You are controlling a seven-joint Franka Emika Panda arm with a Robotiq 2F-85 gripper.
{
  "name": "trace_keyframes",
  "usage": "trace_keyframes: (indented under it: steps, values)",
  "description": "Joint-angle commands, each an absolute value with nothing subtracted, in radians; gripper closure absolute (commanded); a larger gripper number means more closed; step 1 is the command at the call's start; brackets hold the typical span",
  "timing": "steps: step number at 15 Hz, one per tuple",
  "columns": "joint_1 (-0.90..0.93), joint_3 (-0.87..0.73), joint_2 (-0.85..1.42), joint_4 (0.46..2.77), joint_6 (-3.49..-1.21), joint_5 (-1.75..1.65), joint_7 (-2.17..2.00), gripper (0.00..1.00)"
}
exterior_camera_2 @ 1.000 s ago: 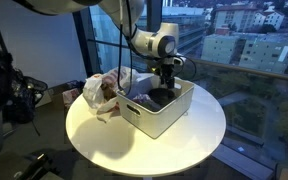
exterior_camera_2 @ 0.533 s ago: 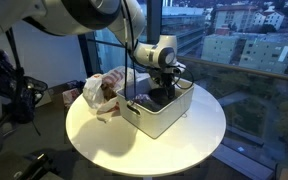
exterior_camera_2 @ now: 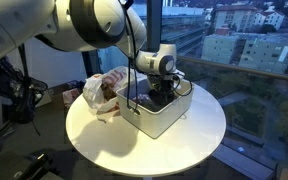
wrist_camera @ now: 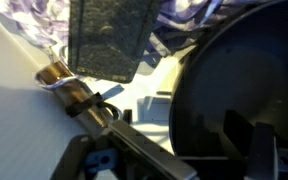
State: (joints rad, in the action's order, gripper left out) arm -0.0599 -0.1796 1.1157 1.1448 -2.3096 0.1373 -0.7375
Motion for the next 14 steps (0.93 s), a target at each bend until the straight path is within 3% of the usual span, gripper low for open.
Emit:
trace_keyframes:
  steps: [1, 9, 14]
  values:
    - [-0.066, -0.184, 1.154, 1.066, -2.254, 0.13, -0.76, 0.36]
    - [-0.065, -0.182, 1.147, 1.036, -2.165, 0.125, -0.775, 0.98]
    - [-0.076, -0.169, 1.147, 1.01, -2.157, 0.135, -0.769, 0.98]
